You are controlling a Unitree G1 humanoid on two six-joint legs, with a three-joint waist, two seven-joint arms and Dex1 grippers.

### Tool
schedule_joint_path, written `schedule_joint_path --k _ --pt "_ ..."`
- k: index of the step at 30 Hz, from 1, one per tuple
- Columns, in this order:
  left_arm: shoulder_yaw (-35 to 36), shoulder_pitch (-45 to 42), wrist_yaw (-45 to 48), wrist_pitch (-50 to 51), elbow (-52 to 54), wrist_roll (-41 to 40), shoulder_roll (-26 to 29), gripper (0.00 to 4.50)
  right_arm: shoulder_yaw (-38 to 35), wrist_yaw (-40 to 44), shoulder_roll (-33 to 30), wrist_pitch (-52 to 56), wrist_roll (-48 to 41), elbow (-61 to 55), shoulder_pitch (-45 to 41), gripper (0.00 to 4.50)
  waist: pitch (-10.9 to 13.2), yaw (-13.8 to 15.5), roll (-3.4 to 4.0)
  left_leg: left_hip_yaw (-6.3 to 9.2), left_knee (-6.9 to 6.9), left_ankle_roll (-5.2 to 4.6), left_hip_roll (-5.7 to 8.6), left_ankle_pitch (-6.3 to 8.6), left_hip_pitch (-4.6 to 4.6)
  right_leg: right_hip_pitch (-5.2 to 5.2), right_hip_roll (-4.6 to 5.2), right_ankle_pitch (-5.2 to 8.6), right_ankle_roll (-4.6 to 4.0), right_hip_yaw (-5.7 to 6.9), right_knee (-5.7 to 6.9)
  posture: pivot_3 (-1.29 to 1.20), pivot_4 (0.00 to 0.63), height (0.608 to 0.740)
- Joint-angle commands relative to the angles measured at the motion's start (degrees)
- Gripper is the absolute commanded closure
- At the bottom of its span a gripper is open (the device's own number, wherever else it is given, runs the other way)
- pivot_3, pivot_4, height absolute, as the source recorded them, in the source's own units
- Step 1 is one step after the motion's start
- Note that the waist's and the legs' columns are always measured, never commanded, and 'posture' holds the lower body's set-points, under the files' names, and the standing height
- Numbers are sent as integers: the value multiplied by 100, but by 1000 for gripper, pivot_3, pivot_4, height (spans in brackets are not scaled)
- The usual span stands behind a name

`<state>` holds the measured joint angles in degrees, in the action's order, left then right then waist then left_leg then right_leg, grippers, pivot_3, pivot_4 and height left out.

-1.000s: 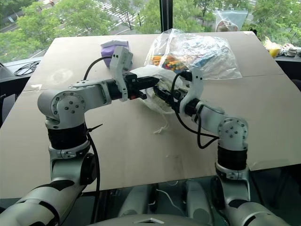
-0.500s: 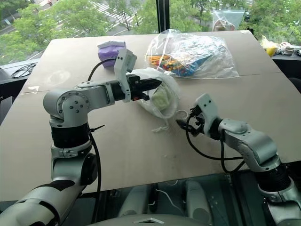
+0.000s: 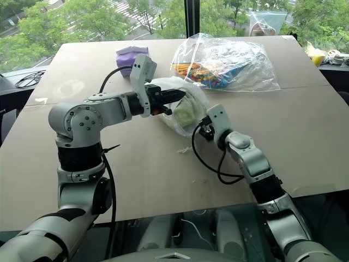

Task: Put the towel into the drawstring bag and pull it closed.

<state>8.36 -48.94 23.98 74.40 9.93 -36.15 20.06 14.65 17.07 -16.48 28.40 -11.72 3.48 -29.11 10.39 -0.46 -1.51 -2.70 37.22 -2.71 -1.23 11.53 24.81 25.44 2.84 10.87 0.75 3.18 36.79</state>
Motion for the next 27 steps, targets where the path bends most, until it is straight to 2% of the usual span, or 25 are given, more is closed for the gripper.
schedule_joint_path --k 1,2,3,11,18,22,23,24,25,27 --pt "85 -60 2 -165 158 -49 83 4500 -339 144 -63 -48 -15 -394 42 3584 0 -7 0 0 0 0 0 0 0 0 0 0 0 0 1 0 150 740" --pt "82 -34 4 -187 142 -30 108 4500 -364 229 -131 -11 -14 -529 92 4189 0 -6 0 0 0 0 0 0 -2 0 0 0 0 0 3 0 150 740" --pt "66 -22 7 -225 93 5 131 4500 -395 305 -188 40 -28 -649 133 4469 0 -7 0 1 0 0 0 0 -3 0 -1 0 0 0 4 0 150 740" --pt "-72 -113 84 -566 -272 109 112 4500 -660 853 -319 602 -485 -1434 290 4491 0 -21 0 2 1 0 -2 0 -7 0 -4 -1 -1 0 8 0 150 740" --pt "-37 -179 212 -1041 -683 58 -86 4500 -963 1403 -286 1277 -1407 -1951 146 4491 0 0 0 1 4 0 -1 0 -5 0 -3 -1 -1 1 9 0 150 740" --pt "68 -109 329 -1289 -797 28 -87 4500 -1095 1403 -215 1428 -1635 -2009 79 4491 0 -4 0 2 4 0 -1 0 -5 0 -3 -1 -1 2 10 0 150 740" --pt "66 -83 365 -1362 -805 49 -60 3944 -1137 1355 -195 1423 -1633 -1969 63 4500 0 -12 0 2 4 0 -2 0 -5 0 -3 -1 -2 2 10 0 150 740" --pt "64 -70 390 -1412 -816 58 -44 3769 -1163 1320 -188 1417 -1638 -1939 49 4500 0 -12 0 2 4 0 -2 0 -6 0 -3 -1 -2 1 10 0 150 740" --pt "91 -68 339 -1441 -844 84 -46 3357 -1219 1252 -164 1412 -1638 -1886 25 4500 0 -9 0 2 4 0 -2 0 -6 0 -4 -2 -2 2 11 0 150 740" --pt "149 -141 283 -2135 -1020 452 119 2331 -1497 948 -25 1403 -1647 -1668 -102 4500 0 -13 0 2 4 0 -2 0 -6 0 -3 -2 -3 2 12 0 150 740"
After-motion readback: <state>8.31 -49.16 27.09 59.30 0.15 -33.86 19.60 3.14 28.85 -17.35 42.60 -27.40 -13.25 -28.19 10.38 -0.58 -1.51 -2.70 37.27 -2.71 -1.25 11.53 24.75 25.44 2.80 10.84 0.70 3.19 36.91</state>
